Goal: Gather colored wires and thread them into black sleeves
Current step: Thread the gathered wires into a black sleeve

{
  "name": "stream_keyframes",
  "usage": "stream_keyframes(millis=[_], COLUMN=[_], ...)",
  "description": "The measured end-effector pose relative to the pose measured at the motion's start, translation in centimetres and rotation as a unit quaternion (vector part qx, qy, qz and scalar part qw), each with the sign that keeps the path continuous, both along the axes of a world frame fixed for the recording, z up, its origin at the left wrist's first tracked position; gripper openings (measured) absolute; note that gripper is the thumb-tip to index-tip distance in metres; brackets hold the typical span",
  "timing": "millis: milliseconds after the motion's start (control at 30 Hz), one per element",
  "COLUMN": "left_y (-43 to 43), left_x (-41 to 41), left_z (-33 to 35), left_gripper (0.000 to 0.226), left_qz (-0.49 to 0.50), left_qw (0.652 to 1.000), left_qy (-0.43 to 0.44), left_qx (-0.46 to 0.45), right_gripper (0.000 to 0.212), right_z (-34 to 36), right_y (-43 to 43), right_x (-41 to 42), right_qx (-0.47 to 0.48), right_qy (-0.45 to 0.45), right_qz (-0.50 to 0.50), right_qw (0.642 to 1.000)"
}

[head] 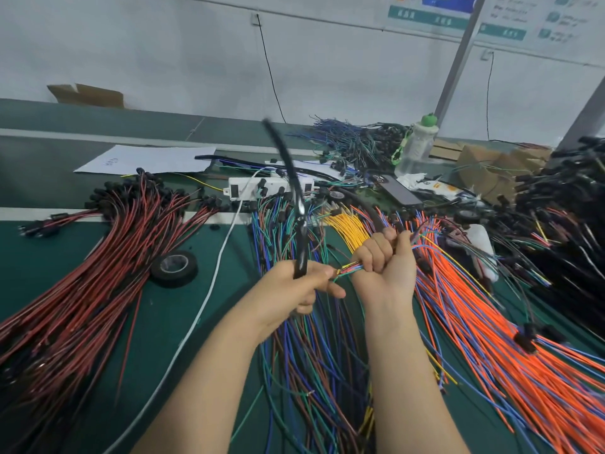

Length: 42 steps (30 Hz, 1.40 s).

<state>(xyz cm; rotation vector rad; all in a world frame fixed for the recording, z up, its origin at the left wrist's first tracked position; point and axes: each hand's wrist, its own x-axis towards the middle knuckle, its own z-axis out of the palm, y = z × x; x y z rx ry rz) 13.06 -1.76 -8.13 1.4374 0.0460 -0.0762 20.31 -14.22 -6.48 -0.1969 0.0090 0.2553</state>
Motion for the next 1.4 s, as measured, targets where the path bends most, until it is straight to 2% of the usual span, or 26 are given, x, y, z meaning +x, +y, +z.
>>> stream_keyframes(millis=[67,167,400,533,633,733,833,967,1033,1200,1267,1300,1333,1400], left_y=[0.0,-0.2,-0.6,-0.7,-0.7,-1.0,-1.1,-0.9,-0.9,-1.3,-1.4,-1.4,-1.4,-1.2], left_x=[0.0,0.0,0.1,0.4,0.6,0.5,0.3,0.3,0.3,0.5,0.6,0.5,0.4,0.2], left_z=[0.0,0.2,-0.3,-0.5,-0.6,-0.5,-0.2,-0.2,-0.3,-0.6,-0.7,-0.6,-0.5,-0.1], left_gripper=[0.022,0.031,0.026,0.027,0.025,0.015,0.015,0.008,0.008,0.011,0.009,0.009,0.01,0.012], left_qz=[-0.006,-0.031,-0.011,0.037,0.072,0.052,0.024,0.012,0.033,0.12,0.134,0.127,0.11,0.065], left_qw=[0.999,0.997,0.997,0.998,0.992,0.998,0.998,0.998,0.998,0.977,0.967,0.972,0.984,0.997], left_qy=[0.034,0.048,0.045,0.007,-0.022,0.011,0.026,0.025,0.027,-0.046,-0.057,-0.055,-0.045,-0.004], left_qx=[-0.038,-0.046,-0.059,0.041,0.106,0.039,-0.048,-0.058,-0.034,0.168,0.209,0.19,0.135,-0.038], right_gripper=[0.045,0.046,0.052,0.047,0.048,0.049,0.05,0.05,0.047,0.049,0.049,0.049,0.049,0.049], right_z=[0.0,0.0,-0.1,0.0,0.0,0.1,0.1,0.0,0.0,0.2,0.3,0.3,0.4,0.5], right_y=[0.1,0.2,0.2,0.3,0.3,0.2,0.3,0.2,0.3,0.8,0.9,0.8,0.7,0.3], right_x=[0.0,0.0,0.1,0.0,-0.1,-0.1,-0.1,0.0,-0.1,-0.3,-0.3,-0.4,-0.4,-0.4], right_qx=[0.017,0.008,-0.016,-0.084,-0.089,-0.051,-0.057,-0.063,-0.085,-0.196,-0.212,-0.204,-0.182,-0.115], right_qy=[-0.006,-0.023,-0.056,-0.086,-0.089,-0.08,-0.078,-0.079,-0.085,-0.12,-0.12,-0.118,-0.115,-0.1], right_qz=[0.008,0.012,0.038,0.029,0.019,0.019,0.016,0.017,0.017,-0.016,-0.025,-0.029,-0.032,-0.03], right_qw=[1.0,1.0,0.998,0.992,0.992,0.995,0.995,0.995,0.993,0.973,0.97,0.971,0.976,0.988])
